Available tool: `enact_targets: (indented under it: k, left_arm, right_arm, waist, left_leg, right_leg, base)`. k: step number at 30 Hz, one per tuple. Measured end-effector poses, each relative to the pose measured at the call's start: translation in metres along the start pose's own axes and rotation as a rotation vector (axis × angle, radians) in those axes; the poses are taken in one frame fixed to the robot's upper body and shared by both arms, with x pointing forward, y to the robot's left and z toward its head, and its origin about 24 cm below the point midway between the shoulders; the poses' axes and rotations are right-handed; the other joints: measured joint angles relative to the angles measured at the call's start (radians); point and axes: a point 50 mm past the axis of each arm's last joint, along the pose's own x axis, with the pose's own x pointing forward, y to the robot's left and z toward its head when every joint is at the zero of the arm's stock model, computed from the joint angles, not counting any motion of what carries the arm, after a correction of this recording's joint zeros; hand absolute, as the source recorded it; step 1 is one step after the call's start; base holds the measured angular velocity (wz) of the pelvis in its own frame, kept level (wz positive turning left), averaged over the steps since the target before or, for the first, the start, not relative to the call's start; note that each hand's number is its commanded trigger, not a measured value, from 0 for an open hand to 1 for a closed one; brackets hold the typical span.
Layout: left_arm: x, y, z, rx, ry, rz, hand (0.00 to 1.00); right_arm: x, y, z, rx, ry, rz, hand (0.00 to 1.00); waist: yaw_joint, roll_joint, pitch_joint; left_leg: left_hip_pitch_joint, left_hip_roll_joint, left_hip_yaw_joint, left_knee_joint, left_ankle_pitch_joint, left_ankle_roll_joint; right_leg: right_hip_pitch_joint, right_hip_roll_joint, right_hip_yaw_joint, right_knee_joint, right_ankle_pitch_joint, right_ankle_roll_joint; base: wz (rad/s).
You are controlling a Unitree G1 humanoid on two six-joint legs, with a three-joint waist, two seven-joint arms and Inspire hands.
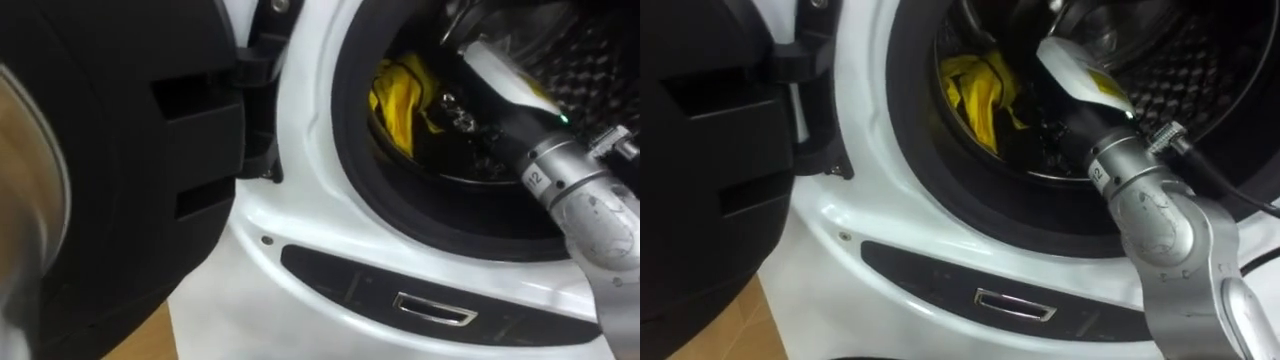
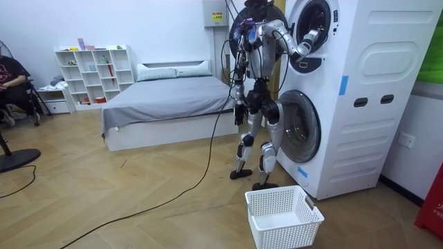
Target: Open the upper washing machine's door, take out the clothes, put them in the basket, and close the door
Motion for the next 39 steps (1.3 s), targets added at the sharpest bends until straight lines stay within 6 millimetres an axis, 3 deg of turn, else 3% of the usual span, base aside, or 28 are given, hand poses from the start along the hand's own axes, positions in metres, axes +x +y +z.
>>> enact_targets:
  k: [5, 12, 13, 15, 16, 20, 29, 36, 39]
  left_arm:
    - [0.0, 0.002, -0.003, -0.001, 0.013, 0.004, 0.0]
    - [0.0, 0.006, -0.004, 0.003, 0.026, -0.003, 0.0]
    - [0.0, 0.006, -0.005, 0.005, 0.027, -0.002, 0.0]
    - [0.0, 0.008, -0.006, 0.005, 0.033, 0.0, 0.0]
    - [0.0, 0.009, -0.007, 0.006, 0.041, 0.003, 0.0]
    - [0.0, 0.013, -0.007, 0.009, 0.046, 0.014, 0.0]
    - [0.0, 0.012, -0.003, 0.028, 0.031, 0.015, 0.0]
    - [0.0, 0.01, 0.002, 0.028, 0.008, 0.027, 0.0]
    - [0.0, 0.01, 0.003, 0.028, 0.005, 0.033, 0.0]
  right_arm:
    - [-0.001, -0.001, -0.002, -0.006, 0.016, 0.074, 0.0]
    - [0.001, -0.001, -0.009, -0.002, 0.045, 0.121, 0.0]
    - [0.002, -0.001, -0.01, 0.0, 0.05, 0.123, 0.15]
    - [0.004, 0.0, -0.012, 0.005, 0.056, 0.13, 0.92]
    - [0.005, 0.0, -0.013, 0.007, 0.06, 0.138, 1.0]
    - [0.006, -0.001, -0.014, 0.007, 0.064, 0.134, 1.0]
    - [0.012, -0.013, -0.011, -0.004, 0.046, 0.056, 1.0]
    - [0.012, -0.015, -0.009, -0.008, 0.042, 0.05, 1.0]
    - [0.012, -0.015, -0.01, -0.009, 0.045, 0.05, 1.0]
  waist:
    - [0.007, -0.006, -0.0035]
    - [0.025, -0.016, -0.0011]
    - [0.028, -0.017, -0.0007]
    - [0.029, -0.017, -0.0002]
    - [0.03, -0.017, 0.0]
    - [0.03, -0.025, 0.0042]
    - [0.028, -0.024, 0.0036]
    - [0.022, -0.009, -0.0012]
    - [0.017, 0.001, 0.0006]
  left_leg:
    - [0.004, 0.0, -0.011, 0.0, 0.0, 0.0]
    - [0.006, -0.001, -0.01, 0.002, 0.0, 0.0]
    - [0.007, -0.001, -0.011, 0.002, 0.001, -0.001]
    - [0.011, -0.001, -0.013, 0.001, 0.001, -0.002]
    - [0.013, -0.001, -0.016, 0.001, 0.001, -0.002]
    - [0.014, -0.001, -0.028, 0.001, 0.002, -0.004]
    - [0.014, 0.0, -0.039, -0.001, 0.002, -0.004]
    - [0.014, 0.002, -0.041, -0.004, 0.002, -0.004]
    - [0.017, 0.002, -0.044, -0.005, 0.002, -0.004]
  right_leg:
    - [0.004, 0.0, 0.0, 0.0, 0.0, 0.0]
    - [0.009, -0.001, -0.001, -0.002, 0.0, 0.0]
    - [0.011, -0.001, -0.002, -0.002, 0.0, 0.0]
    - [0.014, -0.001, -0.004, -0.002, -0.001, -0.001]
    - [0.017, -0.001, -0.005, -0.002, -0.001, -0.001]
    - [0.021, -0.001, -0.01, -0.001, -0.002, -0.003]
    - [0.03, 0.0, -0.025, -0.016, -0.002, -0.002]
    - [0.031, 0.001, -0.027, -0.016, -0.002, -0.002]
    - [0.036, 0.001, -0.026, -0.016, -0.002, -0.002]
  base:
    - [0.01]
    - [0.0]
    - [0.0]
    - [0.03]
    - [0.05]
    - [0.06]
    - [0.02]
    - [0.0]
    - [0.03]
